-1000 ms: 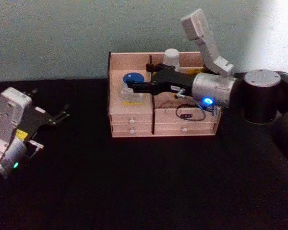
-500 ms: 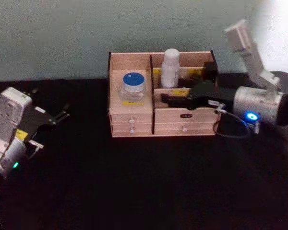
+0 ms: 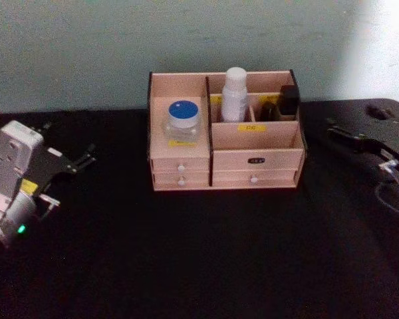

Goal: Pick up the facial cleanser and watermelon frost from the table and place them into the tiered storage box.

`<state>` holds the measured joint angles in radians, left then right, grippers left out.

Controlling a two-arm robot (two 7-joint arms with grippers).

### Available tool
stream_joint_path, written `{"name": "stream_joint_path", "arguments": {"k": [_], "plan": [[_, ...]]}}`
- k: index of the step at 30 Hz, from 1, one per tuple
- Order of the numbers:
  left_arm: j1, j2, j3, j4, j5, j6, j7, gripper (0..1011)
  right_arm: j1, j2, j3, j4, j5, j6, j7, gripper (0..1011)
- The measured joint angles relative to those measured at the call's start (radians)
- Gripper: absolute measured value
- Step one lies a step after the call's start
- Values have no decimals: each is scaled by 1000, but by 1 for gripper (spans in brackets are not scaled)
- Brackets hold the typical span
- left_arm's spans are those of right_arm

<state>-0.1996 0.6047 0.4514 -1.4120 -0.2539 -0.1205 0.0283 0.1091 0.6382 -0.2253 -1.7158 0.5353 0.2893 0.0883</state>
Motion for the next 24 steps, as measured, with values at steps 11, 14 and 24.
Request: {"name": "stream_joint_path", "arguments": {"k": [11, 14, 24], "plan": [[0, 0, 0, 0, 0, 0, 0, 1001, -45, -120, 4, 104, -193, -119, -249, 1002], [0, 0, 0, 0, 0, 0, 0, 1001, -37, -141, -8, 141, -217, -131, -263, 1002], [0, 0, 0, 0, 0, 0, 0, 1001, -23, -172, -19, 195, -242, -137, -273, 1002]]}}
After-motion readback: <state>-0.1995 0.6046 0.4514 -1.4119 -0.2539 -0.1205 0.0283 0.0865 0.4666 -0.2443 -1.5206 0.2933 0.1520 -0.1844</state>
